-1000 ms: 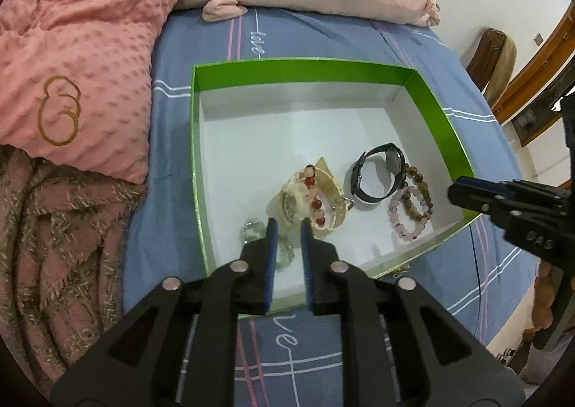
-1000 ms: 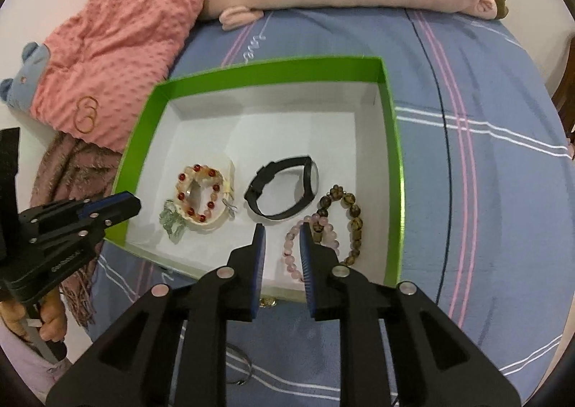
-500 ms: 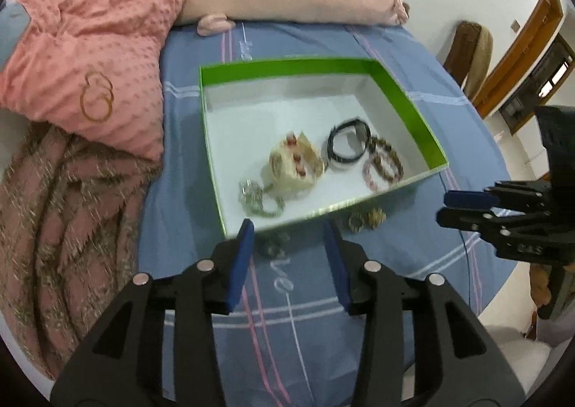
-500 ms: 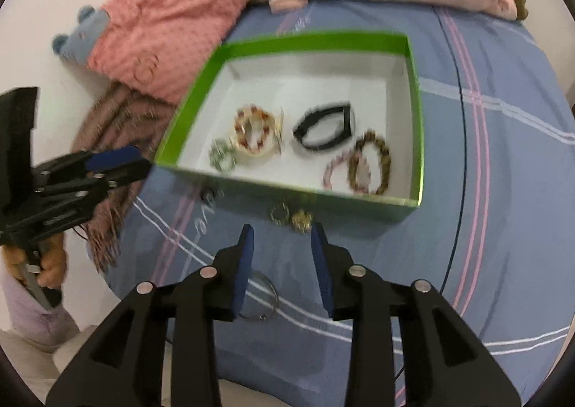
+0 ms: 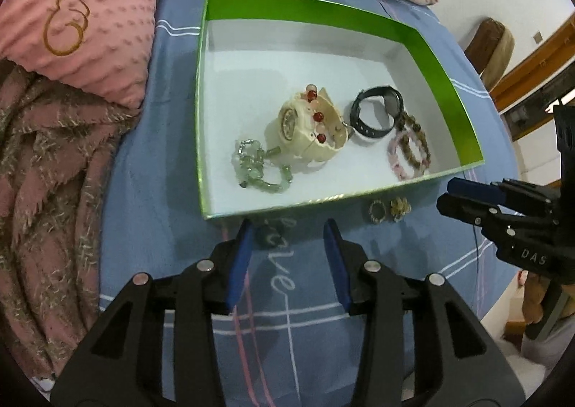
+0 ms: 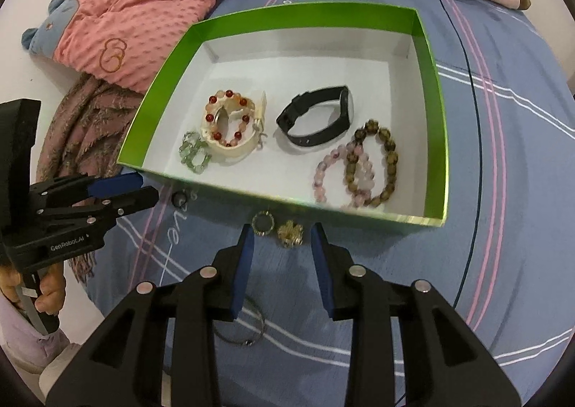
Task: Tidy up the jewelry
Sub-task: 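Move the right tool to the gold flower charm while the left moves to the silver bangle, then close the right tool on the gold flower charm while the left closes on the silver bangle, then carry the charm and bangle into the green box and open both tools, then move both open tools out of the box to the two small rings, then grasp the engraved silver ring with the right tool while the left grasps the small ring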
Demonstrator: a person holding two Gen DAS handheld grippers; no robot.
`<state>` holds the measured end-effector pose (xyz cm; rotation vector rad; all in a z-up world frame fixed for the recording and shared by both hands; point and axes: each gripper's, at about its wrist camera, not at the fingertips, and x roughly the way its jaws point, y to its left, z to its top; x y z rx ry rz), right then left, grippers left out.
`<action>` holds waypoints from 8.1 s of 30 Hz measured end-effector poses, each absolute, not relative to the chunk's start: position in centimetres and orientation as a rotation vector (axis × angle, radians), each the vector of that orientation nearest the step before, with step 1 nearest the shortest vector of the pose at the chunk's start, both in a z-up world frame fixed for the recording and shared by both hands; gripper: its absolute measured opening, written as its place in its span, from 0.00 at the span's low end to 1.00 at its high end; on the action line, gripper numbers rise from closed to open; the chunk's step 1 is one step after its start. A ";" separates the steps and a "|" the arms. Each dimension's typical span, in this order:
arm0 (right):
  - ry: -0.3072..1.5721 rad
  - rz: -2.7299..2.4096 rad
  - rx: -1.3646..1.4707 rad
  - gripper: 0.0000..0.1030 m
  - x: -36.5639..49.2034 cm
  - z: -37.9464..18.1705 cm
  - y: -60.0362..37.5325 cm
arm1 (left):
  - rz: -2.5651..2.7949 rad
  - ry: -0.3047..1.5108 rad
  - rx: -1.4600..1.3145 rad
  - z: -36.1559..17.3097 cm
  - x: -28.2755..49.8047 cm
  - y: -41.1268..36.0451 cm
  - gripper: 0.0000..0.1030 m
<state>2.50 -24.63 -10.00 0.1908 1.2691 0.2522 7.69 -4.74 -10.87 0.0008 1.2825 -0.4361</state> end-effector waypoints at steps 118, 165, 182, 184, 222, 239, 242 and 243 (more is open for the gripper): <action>1.112 0.222 0.111 0.17 1.1 -3.8 -25.5 | -0.424 1.052 0.186 -2.9 5.7 -8.0 0.03; 1.292 0.111 0.128 0.25 19.8 -13.6 -25.6 | -0.252 1.238 0.113 -11.0 22.7 -9.7 0.10; 1.220 0.425 0.065 0.47 3.7 -7.7 -21.7 | -0.264 1.168 0.151 -8.0 7.6 -4.4 0.26; 1.254 0.414 0.047 0.47 2.7 -10.1 -21.0 | -0.262 1.217 0.119 -10.1 7.3 -4.3 0.26; 1.257 0.296 -0.034 0.22 2.3 -15.0 -22.0 | -0.380 1.280 0.086 -15.4 5.5 -7.2 0.18; 1.266 0.251 -0.016 0.22 0.5 -14.7 -22.7 | -0.307 1.238 0.283 -16.1 4.6 -11.3 0.23; 1.268 0.248 -0.012 0.22 0.7 -14.8 -22.4 | -0.313 1.235 0.289 -16.2 4.5 -11.6 0.20; 1.268 0.248 -0.011 0.22 0.6 -14.9 -22.5 | -0.318 1.236 0.286 -16.1 4.3 -11.6 0.18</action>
